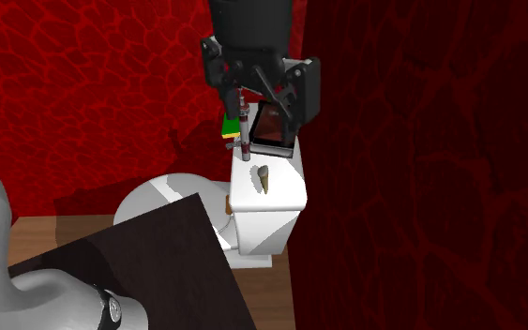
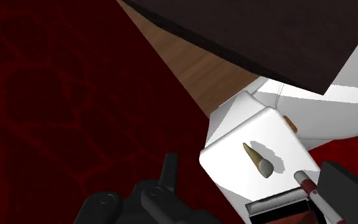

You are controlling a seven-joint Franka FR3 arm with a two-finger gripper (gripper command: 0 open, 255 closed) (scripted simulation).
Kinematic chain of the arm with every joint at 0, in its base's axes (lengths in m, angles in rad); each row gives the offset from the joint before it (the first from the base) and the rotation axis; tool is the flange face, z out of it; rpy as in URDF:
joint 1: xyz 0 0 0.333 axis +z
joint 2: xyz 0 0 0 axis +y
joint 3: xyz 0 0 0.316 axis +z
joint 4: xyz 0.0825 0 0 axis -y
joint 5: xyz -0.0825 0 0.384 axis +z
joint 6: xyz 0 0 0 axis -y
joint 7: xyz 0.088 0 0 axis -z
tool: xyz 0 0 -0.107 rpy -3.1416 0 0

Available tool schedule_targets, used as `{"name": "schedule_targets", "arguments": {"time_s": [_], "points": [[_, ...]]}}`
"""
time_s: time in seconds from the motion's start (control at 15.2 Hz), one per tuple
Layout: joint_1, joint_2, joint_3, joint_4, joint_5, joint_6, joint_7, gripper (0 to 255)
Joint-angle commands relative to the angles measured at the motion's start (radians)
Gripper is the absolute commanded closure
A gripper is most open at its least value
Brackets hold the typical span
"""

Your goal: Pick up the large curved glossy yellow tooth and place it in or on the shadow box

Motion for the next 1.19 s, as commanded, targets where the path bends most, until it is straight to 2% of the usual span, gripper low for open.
{"name": "schedule_targets", "arguments": {"time_s": [0.0, 0.53, 1.12], "points": [[0.019, 0.049, 0.003, -0.031, 0.004, 0.088, -0.028, 0], [0.093, 0.275, 0.018, -0.109, 0.023, 0.411, -0.136, 0], [0.167, 0.616, 0.049, -0.092, 0.036, 0.756, -0.256, 0]]}}
